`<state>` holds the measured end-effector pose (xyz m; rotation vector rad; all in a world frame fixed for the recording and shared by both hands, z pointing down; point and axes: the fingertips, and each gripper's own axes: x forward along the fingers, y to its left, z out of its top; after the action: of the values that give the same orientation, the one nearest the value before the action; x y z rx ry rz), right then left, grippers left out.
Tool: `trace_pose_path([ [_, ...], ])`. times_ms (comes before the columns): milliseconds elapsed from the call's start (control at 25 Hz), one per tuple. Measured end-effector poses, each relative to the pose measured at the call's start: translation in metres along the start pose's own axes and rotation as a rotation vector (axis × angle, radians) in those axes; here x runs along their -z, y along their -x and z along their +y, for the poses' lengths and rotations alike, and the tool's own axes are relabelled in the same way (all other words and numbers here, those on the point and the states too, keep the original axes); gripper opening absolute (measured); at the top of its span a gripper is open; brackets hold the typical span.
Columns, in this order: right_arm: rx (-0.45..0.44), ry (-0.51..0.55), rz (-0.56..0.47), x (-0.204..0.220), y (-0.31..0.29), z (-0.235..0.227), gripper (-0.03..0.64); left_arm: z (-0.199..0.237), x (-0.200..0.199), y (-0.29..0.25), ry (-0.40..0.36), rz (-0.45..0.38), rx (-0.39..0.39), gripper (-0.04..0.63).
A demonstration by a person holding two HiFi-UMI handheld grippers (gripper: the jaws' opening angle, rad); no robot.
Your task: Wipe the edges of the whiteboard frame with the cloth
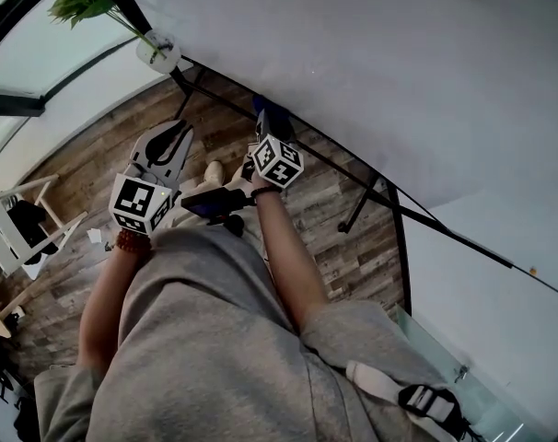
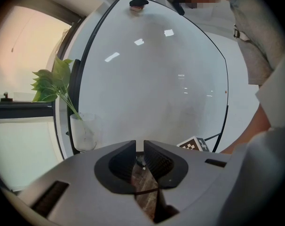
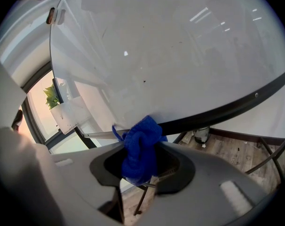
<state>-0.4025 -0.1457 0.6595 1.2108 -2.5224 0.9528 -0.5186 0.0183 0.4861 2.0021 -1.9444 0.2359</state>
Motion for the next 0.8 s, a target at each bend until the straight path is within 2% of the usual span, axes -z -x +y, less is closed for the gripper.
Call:
trace_pose_path([
  [320,-0.002,0.022,0.018,0.002,-0.009,0.02,0.144,0.009,0.002,0.016,0.015,-0.011,-0.049,0.057],
  [800,0.009,-0.029,0.031,0.012,-0.027,0.049,0.144,0.028,0.011,0.042,0.045,-0.01,-0.131,0.057],
])
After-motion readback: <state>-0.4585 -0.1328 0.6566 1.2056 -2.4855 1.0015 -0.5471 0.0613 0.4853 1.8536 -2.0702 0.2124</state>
